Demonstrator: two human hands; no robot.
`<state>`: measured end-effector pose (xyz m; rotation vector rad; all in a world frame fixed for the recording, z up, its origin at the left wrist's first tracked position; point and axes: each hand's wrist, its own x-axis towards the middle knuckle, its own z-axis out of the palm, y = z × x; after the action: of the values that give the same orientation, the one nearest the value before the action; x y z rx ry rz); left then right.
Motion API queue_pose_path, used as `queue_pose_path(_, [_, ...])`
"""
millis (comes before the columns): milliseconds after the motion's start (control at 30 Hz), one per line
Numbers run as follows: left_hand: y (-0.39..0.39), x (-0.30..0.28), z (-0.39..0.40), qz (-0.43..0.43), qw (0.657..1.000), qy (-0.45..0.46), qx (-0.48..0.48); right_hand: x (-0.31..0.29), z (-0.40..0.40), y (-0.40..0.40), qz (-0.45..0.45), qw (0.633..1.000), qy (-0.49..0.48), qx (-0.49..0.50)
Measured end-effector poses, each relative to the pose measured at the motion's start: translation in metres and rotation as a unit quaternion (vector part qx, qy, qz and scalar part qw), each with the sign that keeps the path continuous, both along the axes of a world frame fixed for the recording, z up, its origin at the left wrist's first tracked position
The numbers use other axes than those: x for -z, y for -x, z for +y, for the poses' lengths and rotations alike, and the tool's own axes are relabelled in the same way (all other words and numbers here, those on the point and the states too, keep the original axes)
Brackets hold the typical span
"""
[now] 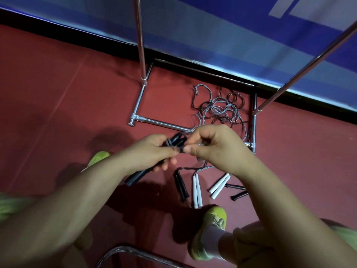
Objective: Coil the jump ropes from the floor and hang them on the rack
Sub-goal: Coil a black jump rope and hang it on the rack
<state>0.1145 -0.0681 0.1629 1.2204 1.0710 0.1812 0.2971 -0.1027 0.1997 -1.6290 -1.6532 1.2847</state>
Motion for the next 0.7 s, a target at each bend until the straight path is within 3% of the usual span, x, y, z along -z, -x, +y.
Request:
queue_pose_path(133, [-0.001,-0.001,-0.014,-0.056,0.986,0.036,0.153,-0.004,0.004,-0.009,0.151,0.987,0.039,-0.043])
queue_pose_path(233, [-0.008,-0.004,-0.032,-0.117,0.961,0.067,0.24,-0.002,0.009,-0.008,0.157,0.984,0.073,-0.035])
queue_pose_path(333, [-0.01,-0.007,-0.04,-0.159,0.952,0.105,0.241,0.002,0.006,0.0,0.133,0.985,0.102,-0.05])
queue_pose_path(500, [-0.004,-0.011,-0.028,-0.165,0.958,0.117,0.203,0.004,0.01,-0.003,0.155,0.982,0.032,0.105])
queue_pose_path(700, [-0.017,-0.008,-0.046,-0.136,0.945,0.166,0.248,0.012,0.005,0.02,0.125,0.989,0.039,0.073])
